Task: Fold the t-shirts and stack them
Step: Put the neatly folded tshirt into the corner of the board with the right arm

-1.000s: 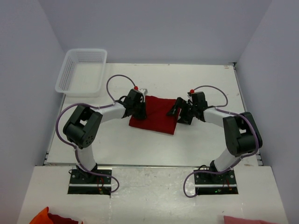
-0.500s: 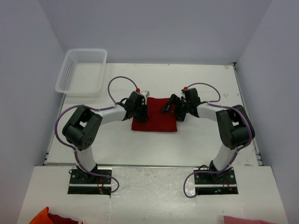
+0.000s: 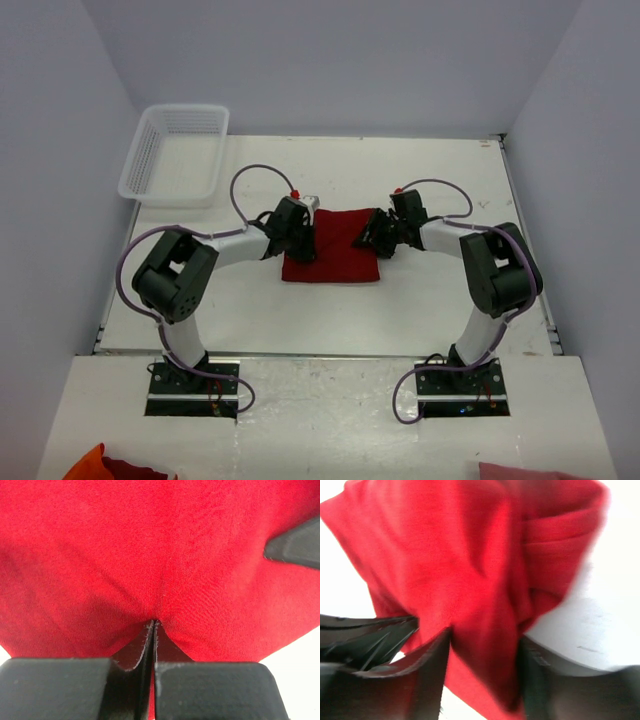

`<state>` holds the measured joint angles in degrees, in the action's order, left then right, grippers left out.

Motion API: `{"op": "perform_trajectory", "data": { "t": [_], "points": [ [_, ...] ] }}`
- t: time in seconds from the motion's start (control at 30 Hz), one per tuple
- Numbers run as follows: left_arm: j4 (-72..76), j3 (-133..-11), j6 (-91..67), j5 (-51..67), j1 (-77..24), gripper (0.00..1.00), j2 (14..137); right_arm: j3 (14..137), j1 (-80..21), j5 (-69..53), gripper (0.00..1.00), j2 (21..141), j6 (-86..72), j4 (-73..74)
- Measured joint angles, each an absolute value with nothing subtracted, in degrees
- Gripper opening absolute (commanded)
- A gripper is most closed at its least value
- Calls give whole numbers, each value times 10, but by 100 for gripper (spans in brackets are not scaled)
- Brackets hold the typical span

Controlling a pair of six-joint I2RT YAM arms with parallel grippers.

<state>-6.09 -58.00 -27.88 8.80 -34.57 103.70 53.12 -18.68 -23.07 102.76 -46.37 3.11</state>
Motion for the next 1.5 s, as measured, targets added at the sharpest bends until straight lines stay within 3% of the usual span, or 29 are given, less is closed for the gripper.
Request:
{"op": "perform_trajectory", "data": {
  "t": [0.27,0.3,0.53,1.13,1.5],
  "points": [
    [-48,-564,-279,94,-346,0,1028,568,-187,-221,9,1062,-449,68],
    [-47,-562,-279,95,-346,0,1027,575,-187,-222,0,1066,-446,75],
    [-39,-542,-279,102,-352,0,1009,632,-193,-210,0,1088,-391,138],
    [-95,-540,-285,20,-479,0,838,817,-193,-27,0,1089,-215,353],
    [-118,-476,-320,13,-533,0,795,983,-121,117,0,1210,-128,419]
  ]
}}
